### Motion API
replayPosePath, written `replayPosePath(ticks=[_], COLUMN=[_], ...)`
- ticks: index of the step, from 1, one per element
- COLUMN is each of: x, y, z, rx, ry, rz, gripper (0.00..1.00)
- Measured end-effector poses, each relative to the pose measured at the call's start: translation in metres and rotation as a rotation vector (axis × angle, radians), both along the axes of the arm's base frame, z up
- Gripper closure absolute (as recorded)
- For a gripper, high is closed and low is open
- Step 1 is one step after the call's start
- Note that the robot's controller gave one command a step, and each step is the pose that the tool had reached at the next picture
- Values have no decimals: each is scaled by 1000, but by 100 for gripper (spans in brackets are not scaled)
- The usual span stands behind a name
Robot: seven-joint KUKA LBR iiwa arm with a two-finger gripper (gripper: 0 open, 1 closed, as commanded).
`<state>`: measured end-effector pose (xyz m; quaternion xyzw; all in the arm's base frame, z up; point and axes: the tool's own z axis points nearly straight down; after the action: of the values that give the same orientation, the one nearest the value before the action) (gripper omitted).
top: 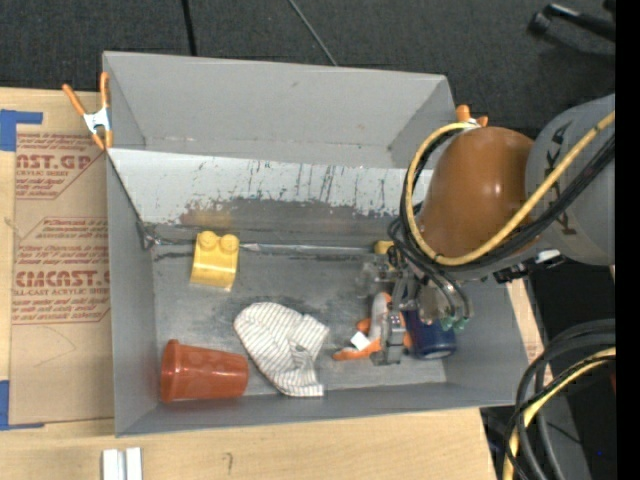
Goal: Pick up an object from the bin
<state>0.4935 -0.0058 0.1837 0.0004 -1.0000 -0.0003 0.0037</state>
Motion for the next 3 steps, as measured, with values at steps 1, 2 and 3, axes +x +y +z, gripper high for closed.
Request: replayPosePath(ticks=[1, 2, 3], x=[2, 6, 15], y=[0, 8, 30], z=[4, -33, -74], rx=[0, -1, 0], ry=[-8, -16, -7], rz=[0, 49, 15], gripper=[0, 0, 0])
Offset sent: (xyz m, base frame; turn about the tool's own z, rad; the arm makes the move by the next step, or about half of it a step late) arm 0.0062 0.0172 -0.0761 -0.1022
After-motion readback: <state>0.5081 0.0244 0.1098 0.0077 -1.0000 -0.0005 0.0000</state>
